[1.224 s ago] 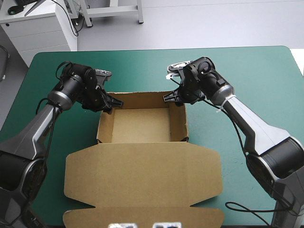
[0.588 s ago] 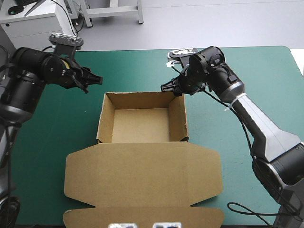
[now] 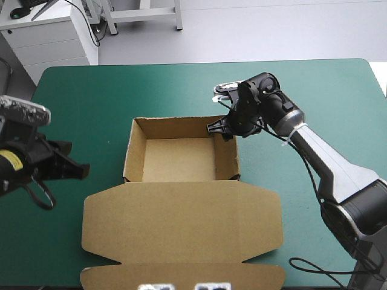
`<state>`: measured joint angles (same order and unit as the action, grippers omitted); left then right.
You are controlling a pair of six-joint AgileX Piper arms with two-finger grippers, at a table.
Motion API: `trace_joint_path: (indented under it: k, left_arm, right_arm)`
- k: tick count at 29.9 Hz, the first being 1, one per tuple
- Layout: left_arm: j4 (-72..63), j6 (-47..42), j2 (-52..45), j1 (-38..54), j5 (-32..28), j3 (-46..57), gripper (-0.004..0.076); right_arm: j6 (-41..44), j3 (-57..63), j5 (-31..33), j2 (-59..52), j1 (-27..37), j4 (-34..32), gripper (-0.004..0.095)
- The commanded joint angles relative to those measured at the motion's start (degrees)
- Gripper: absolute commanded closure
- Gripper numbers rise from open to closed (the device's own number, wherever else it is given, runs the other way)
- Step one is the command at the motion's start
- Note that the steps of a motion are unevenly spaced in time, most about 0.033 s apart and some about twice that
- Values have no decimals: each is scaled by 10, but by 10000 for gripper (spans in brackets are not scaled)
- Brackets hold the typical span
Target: Fold the box
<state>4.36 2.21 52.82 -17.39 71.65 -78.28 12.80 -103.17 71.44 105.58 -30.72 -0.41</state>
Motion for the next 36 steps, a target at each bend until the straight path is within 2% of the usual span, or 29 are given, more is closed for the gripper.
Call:
trace_joint_path:
  k: [1,9,16,19,22,23,25,28,36]
  left_arm:
    - [-9,-2,-74,-3,-16,86,731]
    - [-16,38,-235,-3,-81,333,731]
    - [-16,39,-313,-3,-121,466,731]
    - [-16,39,-334,-3,-121,494,731]
    - [-16,39,-348,-3,-124,498,731]
    - [-16,39,-349,-3,-124,498,731]
    - [-16,39,-349,-3,-124,498,731]
    - [-16,39,-349,-3,-124,498,731]
    - [-16,39,-349,-3,-124,498,731]
  right_arm:
    - [0,-12,0,-23,4,4,422]
    - [0,-11,0,16,4,9,423]
    - [0,-11,0,50,4,10,428]
    - [0,-11,0,57,4,10,514]
    - [0,-11,0,61,4,10,705]
    - [0,-11,0,61,4,8,809]
    - [0,-11,0,61,4,4,926]
    - [3,-11,0,61,4,4,927]
    - [32,-12,0,54,5,-70,927]
